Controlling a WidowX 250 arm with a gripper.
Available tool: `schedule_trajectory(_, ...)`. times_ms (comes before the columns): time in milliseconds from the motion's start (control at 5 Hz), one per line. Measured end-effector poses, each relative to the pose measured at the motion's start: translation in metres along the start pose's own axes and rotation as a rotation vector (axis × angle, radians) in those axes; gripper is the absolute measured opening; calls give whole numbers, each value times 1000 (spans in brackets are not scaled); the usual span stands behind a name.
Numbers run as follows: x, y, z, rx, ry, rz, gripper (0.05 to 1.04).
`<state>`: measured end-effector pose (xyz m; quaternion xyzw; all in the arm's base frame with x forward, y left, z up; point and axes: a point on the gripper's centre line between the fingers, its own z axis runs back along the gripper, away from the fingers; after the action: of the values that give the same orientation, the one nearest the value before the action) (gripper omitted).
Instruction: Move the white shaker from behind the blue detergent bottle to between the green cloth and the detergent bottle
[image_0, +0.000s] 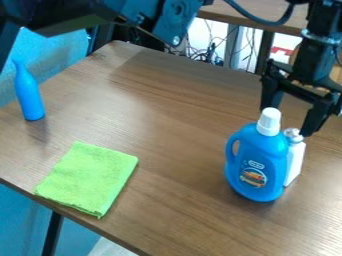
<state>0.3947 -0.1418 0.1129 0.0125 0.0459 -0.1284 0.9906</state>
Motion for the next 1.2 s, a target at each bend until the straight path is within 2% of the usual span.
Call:
schedule_trajectory(400, -5, -10, -12, 11, 25, -35, 1001)
schedule_trajectory(600, -5, -22, -23, 37, 42, -72, 1001)
schedule_trajectory(800, -5, -21, -32, 65, 69, -64, 1001)
schedule_trajectory(1000, -4, -19, -43, 85, 97, -48, 947)
schedule_trajectory(1200, 2, -18, -36, 90, 70, -23, 760)
